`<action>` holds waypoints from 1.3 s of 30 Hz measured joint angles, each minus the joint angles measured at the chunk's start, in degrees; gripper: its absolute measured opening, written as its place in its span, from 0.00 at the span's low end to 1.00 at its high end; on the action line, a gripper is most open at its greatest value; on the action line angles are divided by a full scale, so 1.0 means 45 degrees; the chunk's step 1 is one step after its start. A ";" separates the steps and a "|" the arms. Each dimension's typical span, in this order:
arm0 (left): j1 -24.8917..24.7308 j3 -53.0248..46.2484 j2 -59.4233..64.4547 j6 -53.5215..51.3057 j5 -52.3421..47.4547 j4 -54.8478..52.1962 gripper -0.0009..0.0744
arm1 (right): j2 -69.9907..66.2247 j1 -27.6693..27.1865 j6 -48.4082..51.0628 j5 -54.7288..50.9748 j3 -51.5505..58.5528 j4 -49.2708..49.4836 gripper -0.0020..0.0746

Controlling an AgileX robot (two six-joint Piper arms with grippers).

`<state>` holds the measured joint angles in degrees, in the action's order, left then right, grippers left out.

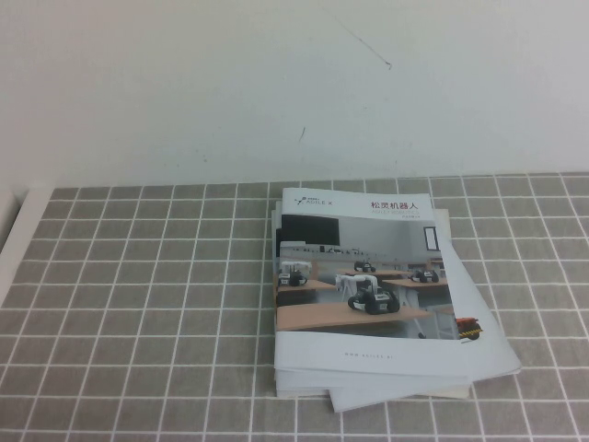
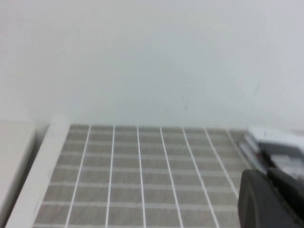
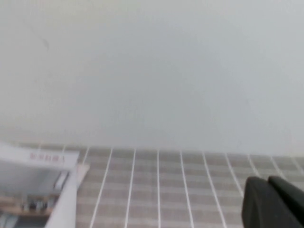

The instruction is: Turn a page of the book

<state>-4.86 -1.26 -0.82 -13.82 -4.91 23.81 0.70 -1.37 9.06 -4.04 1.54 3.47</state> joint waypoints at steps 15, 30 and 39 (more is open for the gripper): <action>0.0000 0.0000 0.0000 0.0988 0.4574 0.3004 0.01 | 0.0000 0.0000 -0.0611 0.6525 0.0000 0.0000 0.02; 0.0000 0.5549 -0.0025 0.7421 0.7124 -0.4024 0.01 | 0.0008 0.0000 -0.3144 0.9980 -0.5641 -0.3772 0.02; 0.0000 1.1731 0.2767 0.7516 0.0288 -0.9999 0.01 | -0.1841 0.0000 -0.3953 0.1322 -1.1893 -0.4043 0.02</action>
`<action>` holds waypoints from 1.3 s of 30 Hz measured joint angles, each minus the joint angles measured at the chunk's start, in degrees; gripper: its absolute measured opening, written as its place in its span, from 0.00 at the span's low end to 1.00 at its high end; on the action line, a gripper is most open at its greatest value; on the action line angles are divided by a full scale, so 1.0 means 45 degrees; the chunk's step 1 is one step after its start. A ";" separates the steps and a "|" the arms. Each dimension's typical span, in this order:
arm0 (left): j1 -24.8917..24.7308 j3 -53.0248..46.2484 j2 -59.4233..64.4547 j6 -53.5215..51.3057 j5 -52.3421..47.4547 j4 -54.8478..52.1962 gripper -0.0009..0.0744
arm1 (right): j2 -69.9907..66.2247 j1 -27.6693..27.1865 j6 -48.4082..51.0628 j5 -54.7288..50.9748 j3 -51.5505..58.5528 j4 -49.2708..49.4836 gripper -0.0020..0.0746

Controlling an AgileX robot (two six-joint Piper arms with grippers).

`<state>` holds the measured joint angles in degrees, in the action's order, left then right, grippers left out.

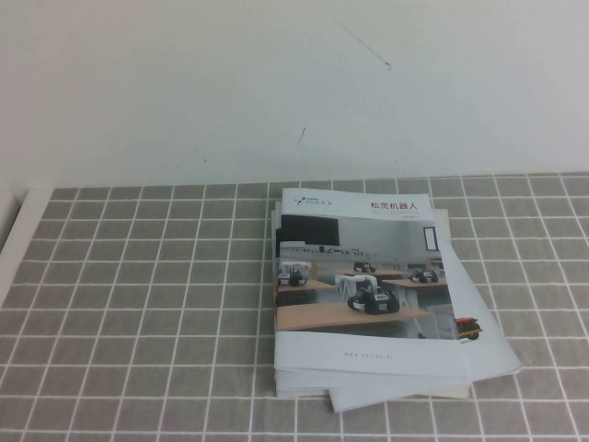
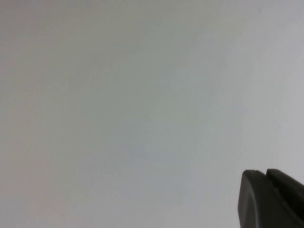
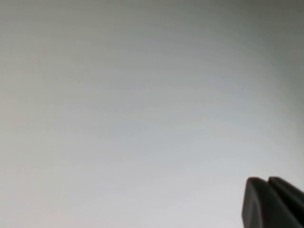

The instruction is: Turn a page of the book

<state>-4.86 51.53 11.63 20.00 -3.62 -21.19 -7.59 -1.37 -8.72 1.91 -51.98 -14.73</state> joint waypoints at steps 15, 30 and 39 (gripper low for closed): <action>-0.1154 0.1464 0.6050 -0.0505 -1.1051 0.2911 0.01 | -0.6297 0.0000 -0.0004 -0.7680 -0.1314 0.1419 0.02; -0.1269 0.1464 1.0130 -0.4684 -0.9784 0.8712 0.01 | -1.0697 0.0000 0.5881 -1.1518 -0.1254 0.9472 0.02; -0.1895 0.1439 1.3267 -0.7130 -0.8417 1.1657 0.01 | -1.2104 0.0000 0.8585 -1.0009 0.0912 1.1489 0.03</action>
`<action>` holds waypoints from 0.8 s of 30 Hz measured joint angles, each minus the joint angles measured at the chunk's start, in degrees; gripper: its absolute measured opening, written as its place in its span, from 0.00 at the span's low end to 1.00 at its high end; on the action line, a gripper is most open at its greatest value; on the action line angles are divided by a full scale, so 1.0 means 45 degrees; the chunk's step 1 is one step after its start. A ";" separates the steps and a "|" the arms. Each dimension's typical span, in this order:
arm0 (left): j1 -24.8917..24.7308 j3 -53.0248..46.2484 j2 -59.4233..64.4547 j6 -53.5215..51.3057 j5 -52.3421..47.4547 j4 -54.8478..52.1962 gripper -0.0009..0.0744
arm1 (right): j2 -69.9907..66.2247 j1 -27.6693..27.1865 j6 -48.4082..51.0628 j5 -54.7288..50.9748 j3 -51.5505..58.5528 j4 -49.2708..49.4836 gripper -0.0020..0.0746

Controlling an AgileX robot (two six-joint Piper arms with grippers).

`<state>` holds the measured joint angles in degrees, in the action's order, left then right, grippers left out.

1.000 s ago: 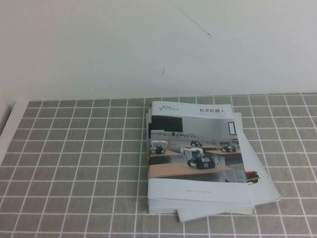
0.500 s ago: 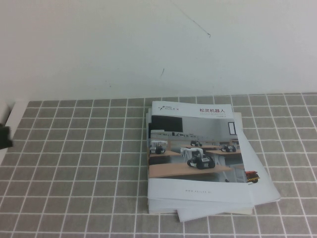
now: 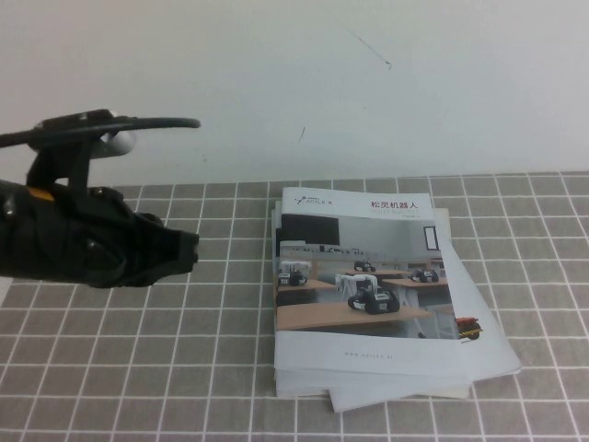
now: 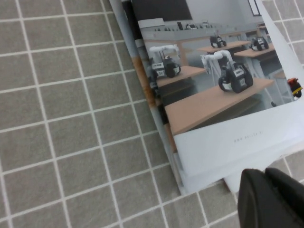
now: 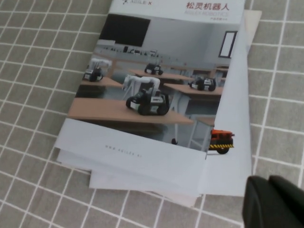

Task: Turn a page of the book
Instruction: Open the closed book

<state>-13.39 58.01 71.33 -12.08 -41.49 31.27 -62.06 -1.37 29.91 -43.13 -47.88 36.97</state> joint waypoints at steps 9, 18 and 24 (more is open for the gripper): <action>-0.0007 0.0000 0.2875 -0.5897 0.2170 0.6168 0.01 | -0.2617 0.0000 0.3115 0.0157 0.0184 0.2913 0.34; -0.0029 0.0161 0.5446 -1.0929 0.2159 1.0114 0.01 | -0.4707 0.0000 0.7219 -0.0611 0.0184 0.6952 0.43; -0.0057 0.1524 0.7217 -1.1420 0.0205 0.9780 0.01 | -0.6171 0.0000 0.9848 -0.0537 0.0184 0.9548 0.43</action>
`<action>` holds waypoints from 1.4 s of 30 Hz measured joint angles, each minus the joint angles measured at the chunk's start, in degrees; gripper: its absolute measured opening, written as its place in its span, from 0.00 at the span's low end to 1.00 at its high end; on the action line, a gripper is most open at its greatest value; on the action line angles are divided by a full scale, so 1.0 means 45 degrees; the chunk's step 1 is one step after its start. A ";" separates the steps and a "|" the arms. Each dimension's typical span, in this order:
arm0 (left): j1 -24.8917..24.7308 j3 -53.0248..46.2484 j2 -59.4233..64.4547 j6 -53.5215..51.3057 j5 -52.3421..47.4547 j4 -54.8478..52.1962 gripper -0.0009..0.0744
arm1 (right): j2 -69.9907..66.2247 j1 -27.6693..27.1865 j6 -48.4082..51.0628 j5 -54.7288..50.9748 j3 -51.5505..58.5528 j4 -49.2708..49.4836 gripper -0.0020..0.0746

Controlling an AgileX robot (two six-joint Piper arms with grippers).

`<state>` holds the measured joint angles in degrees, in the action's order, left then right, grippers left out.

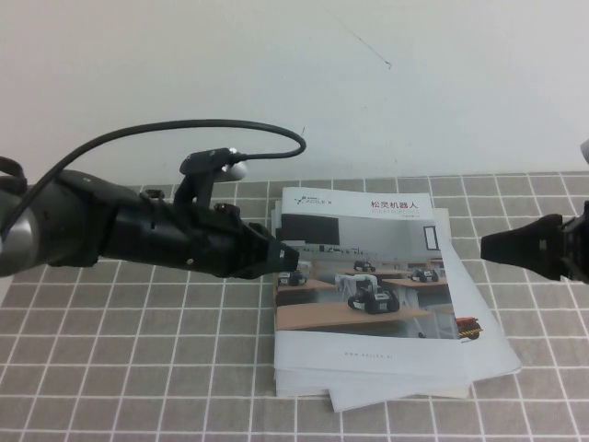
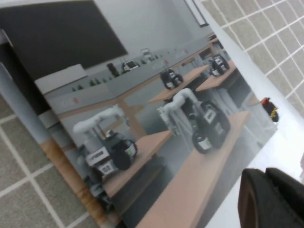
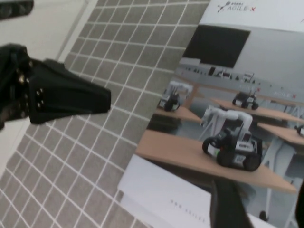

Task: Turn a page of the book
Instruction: Open the closed book

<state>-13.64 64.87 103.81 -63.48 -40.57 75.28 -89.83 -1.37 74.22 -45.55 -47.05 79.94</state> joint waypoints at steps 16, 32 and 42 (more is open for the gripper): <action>-0.0027 0.1061 0.2549 0.2128 0.0668 -0.2192 0.01 | -0.2061 0.0025 0.0980 0.0300 0.0000 0.1188 0.45; -0.0004 0.1163 0.2930 0.2212 0.0750 -0.2192 0.01 | -0.3865 0.2236 0.0999 0.3590 -0.1380 0.0765 0.62; -0.0004 0.1163 0.2939 0.2212 0.0750 -0.2149 0.01 | -0.5288 0.2212 0.0999 0.3312 -0.1768 0.1130 0.63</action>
<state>-13.66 70.10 117.04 -53.52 -37.20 65.61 -113.62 8.58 78.72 -30.65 -55.01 85.02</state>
